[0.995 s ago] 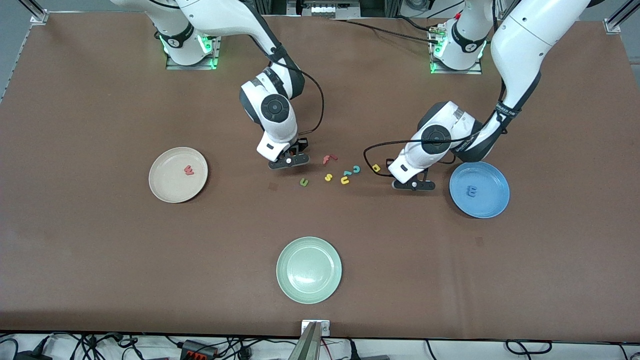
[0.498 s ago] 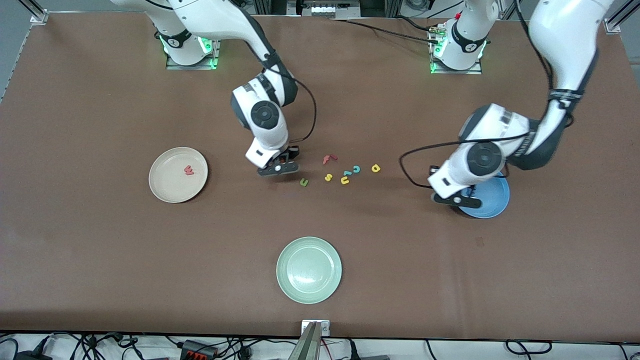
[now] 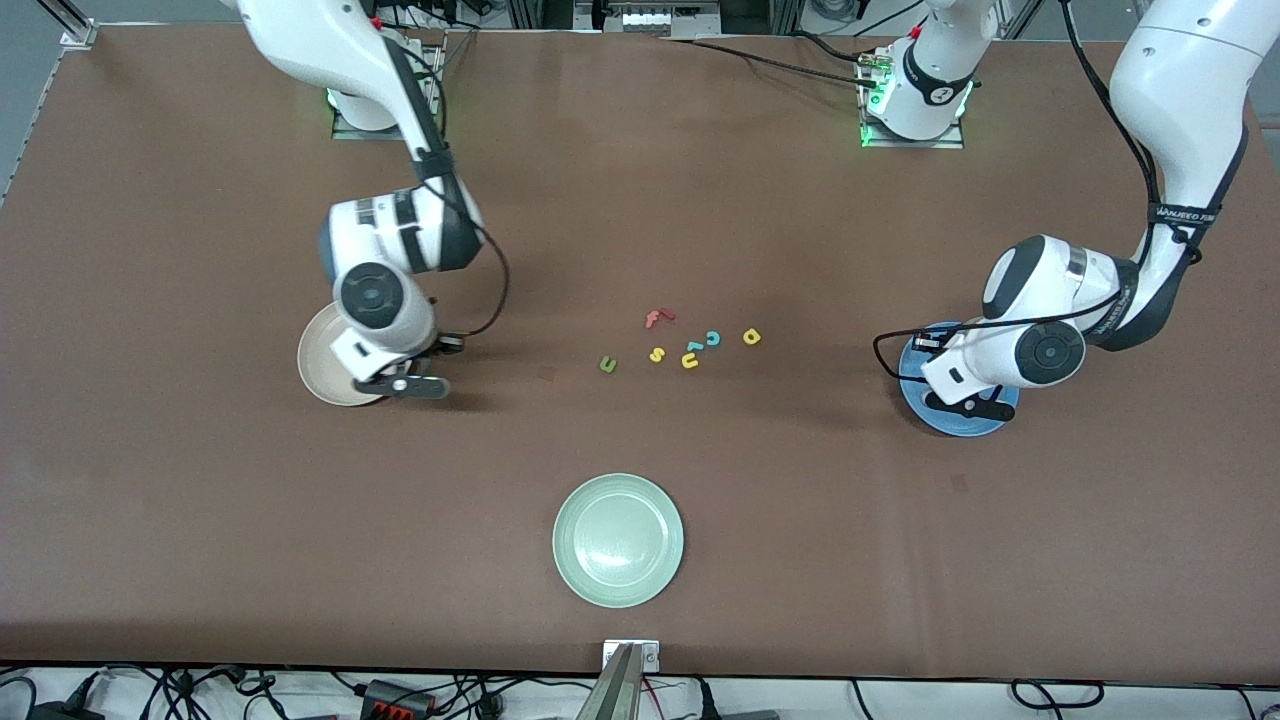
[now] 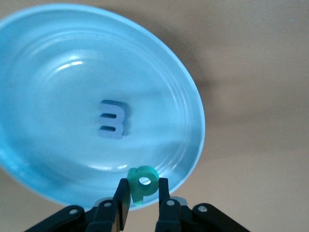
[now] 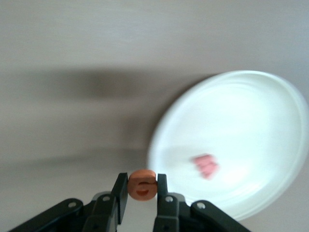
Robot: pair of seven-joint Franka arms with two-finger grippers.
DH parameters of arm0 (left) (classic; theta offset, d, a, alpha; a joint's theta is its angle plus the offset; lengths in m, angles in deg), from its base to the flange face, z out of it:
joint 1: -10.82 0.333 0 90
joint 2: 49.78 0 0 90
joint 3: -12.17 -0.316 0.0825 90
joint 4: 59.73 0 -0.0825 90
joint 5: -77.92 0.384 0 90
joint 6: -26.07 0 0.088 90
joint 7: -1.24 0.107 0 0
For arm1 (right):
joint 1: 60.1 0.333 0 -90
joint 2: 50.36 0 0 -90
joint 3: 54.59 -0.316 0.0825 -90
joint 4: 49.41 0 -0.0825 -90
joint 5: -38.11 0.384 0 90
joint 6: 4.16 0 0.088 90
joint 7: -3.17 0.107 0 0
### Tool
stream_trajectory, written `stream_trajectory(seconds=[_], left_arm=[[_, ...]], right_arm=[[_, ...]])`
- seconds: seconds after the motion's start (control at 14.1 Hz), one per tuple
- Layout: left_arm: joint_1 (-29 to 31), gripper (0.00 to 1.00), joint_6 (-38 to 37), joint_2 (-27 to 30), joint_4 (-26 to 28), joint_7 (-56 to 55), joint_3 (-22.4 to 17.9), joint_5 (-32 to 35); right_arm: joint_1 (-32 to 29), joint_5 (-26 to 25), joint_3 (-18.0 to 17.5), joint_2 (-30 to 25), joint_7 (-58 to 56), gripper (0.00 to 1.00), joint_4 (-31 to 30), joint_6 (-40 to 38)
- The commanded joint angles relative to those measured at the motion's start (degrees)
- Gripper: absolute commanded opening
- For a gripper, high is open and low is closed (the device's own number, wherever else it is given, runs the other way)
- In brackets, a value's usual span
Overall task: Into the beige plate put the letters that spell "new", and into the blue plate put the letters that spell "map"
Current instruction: 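Carry the orange letter to the white plate while the left carries green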
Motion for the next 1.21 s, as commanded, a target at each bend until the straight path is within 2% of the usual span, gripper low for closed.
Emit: stream_trajectory(seconds=[0.0, 0.14, 0.43, 0.57, 0.71, 0.85, 0.92, 1.0, 1.07, 1.14], left_arm=[[1.1, 1.0, 2.1, 0.7, 1.5, 0.3, 0.8, 1.3], [1.0, 1.0, 1.6, 1.7, 0.6, 0.0, 1.8, 1.3], [-0.6, 1.0, -0.6, 1.8, -4.1, -2.4, 9.8, 1.0], [-5.3, 1.0, 0.0, 1.3, -4.3, -7.4, 10.7, 0.9], [-11.5, 1.0, 0.1, 0.3, -4.4, -24.0, 10.6, 0.5], [-14.8, 1.0, 6.1, -3.8, -4.2, -39.8, 10.5, 0.6], [-16.1, 1.0, 9.4, -5.8, -3.8, -45.3, 10.4, 0.6], [-16.6, 1.0, 11.9, -7.0, -3.3, -50.0, 10.2, 1.0], [-17.1, 1.0, 13.3, -7.0, -2.6, -51.6, 10.1, 1.1], [-17.7, 1.0, 13.7, -7.0, -2.2, -52.1, 9.8, 1.1]], right_arm=[[-2.0, -0.2, 1.2, -1.8, -4.0, 0.06, -1.1, -5.1], [-5.7, -0.2, 1.2, -1.2, -7.9, 0.06, -1.2, -6.1], [-11.2, -0.2, 1.2, 1.8, -15.5, 0.07, -1.2, -3.6], [-11.2, 0.8, 1.0, 3.3, -15.4, 0.07, -1.1, -2.3], [-11.0, 0.9, 0.6, 4.0, -15.4, 0.07, -1.1, -1.6], [-11.2, 0.9, 0.6, 4.0, -15.3, 0.1, -1.1, -1.5], [-11.2, 0.9, 0.6, 4.0, -15.2, 0.18, -1.1, -1.6], [-11.1, 0.9, 0.6, 4.0, -15.0, 0.53, -1.0, -1.6], [-11.3, 1.0, 0.6, 4.0, -14.8, 1.0, -0.7, -1.6], [-11.2, 1.3, 0.6, 3.9, -14.7, 1.0, -0.3, -1.9]])
